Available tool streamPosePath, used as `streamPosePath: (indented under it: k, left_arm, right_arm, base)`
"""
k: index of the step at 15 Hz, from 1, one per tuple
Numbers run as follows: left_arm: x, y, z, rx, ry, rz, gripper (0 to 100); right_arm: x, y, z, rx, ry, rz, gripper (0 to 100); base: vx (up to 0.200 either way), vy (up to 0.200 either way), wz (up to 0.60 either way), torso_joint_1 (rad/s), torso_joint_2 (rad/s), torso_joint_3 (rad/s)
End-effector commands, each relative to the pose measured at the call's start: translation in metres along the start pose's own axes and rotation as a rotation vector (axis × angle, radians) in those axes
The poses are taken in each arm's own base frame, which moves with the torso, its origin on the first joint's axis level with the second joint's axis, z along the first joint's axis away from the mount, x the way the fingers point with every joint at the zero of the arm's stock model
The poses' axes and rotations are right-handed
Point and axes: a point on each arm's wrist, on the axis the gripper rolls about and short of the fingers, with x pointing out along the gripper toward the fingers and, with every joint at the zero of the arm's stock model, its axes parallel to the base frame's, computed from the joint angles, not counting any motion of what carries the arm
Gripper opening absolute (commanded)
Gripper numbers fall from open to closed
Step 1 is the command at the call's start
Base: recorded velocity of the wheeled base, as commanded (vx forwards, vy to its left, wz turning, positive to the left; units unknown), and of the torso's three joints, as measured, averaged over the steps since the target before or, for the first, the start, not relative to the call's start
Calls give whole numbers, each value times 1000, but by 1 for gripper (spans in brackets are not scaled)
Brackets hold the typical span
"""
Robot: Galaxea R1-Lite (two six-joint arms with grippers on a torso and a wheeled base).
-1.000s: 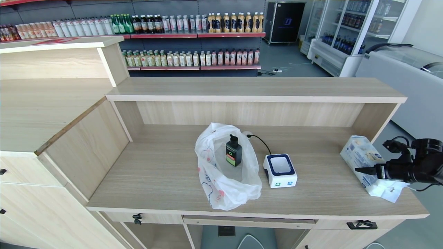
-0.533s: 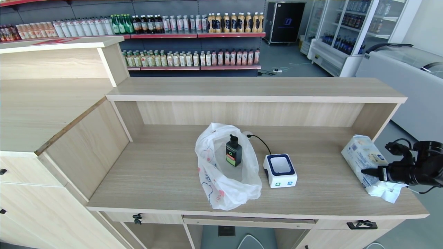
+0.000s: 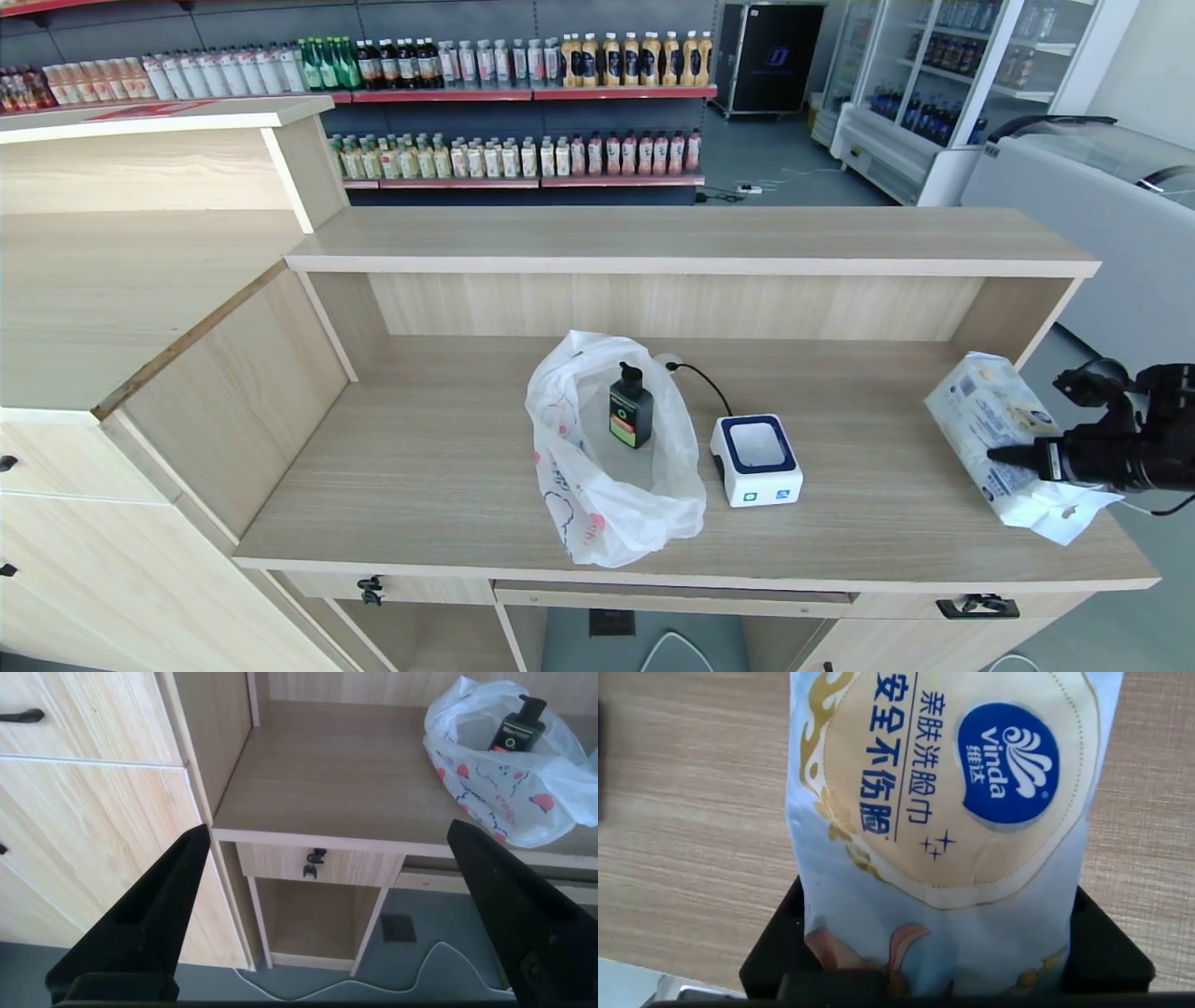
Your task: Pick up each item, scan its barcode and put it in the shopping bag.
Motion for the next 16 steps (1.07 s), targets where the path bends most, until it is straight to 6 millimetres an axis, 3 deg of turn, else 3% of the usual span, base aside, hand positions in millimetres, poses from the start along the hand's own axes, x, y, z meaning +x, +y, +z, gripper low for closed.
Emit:
streamPosePath:
  k: [1,4,6,10,12,14,16]
  left_arm:
    - [0,0,0,0,0,1,100]
    - [0,0,0,0,0,1,100]
    - [0,0,0,0,0,1,100]
    - [0,0,0,0,0,1,100]
    - [0,0,0,0,0,-1,100]
    - [0,0,0,0,0,1,100]
    - [0,0,0,0,0,1,100]
  right_arm:
    - [-92,55,36,-87,-174,129,0]
    - [-179,113,31,-200,-335,245,0]
    - [-203,136,27,-325,-409,294,0]
    - [-214,175,38,-429,-449,362,0]
    - [-221,198,36,-424,-416,385,0]
    - [-230,235,36,-433,-350,444,0]
    - [-236,255,33,-415,-303,510,0]
  base:
    - [0,0,0,0,0,0]
    - [0,0,0,0,0,0]
    - [0,0,0,0,0,0]
    - [0,0,0,0,0,0]
    - [0,0,0,0,0,0]
    - [0,0,0,0,0,0]
    - [0,0,0,0,0,0]
